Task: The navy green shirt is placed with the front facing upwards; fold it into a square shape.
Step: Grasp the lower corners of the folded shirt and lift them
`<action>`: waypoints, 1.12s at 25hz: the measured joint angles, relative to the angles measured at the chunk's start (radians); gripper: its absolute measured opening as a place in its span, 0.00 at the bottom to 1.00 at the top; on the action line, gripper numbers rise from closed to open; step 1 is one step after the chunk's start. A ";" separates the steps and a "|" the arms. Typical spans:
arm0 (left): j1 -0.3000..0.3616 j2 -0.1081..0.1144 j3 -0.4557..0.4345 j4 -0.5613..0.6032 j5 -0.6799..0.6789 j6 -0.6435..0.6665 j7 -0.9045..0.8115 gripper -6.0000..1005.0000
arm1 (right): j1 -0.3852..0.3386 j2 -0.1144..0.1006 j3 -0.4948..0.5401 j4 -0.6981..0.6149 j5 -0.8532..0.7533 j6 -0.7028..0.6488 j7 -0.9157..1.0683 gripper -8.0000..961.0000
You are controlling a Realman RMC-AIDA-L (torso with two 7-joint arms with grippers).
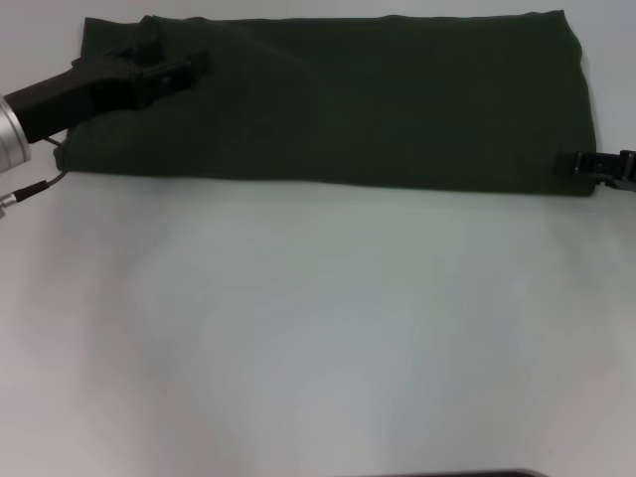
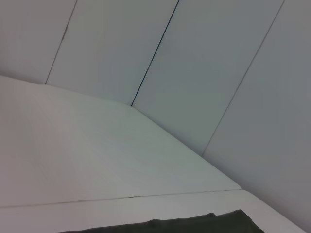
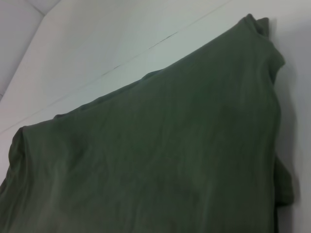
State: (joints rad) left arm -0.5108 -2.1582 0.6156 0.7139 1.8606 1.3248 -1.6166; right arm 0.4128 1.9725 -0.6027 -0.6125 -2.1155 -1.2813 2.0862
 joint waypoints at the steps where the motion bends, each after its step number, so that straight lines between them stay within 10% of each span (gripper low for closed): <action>1: 0.000 0.000 0.000 0.000 0.000 0.000 0.000 0.91 | 0.002 0.000 -0.002 0.001 0.000 0.003 0.000 0.71; 11: -0.002 0.001 -0.001 0.002 0.000 0.000 -0.001 0.91 | 0.010 0.006 -0.004 0.006 0.000 0.025 -0.002 0.67; 28: 0.000 0.003 -0.001 0.000 0.000 -0.001 0.000 0.91 | 0.011 -0.002 0.006 0.037 0.003 0.038 -0.039 0.02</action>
State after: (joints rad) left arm -0.5107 -2.1550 0.6151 0.7138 1.8606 1.3236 -1.6168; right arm 0.4239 1.9701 -0.5962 -0.5755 -2.1129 -1.2428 2.0468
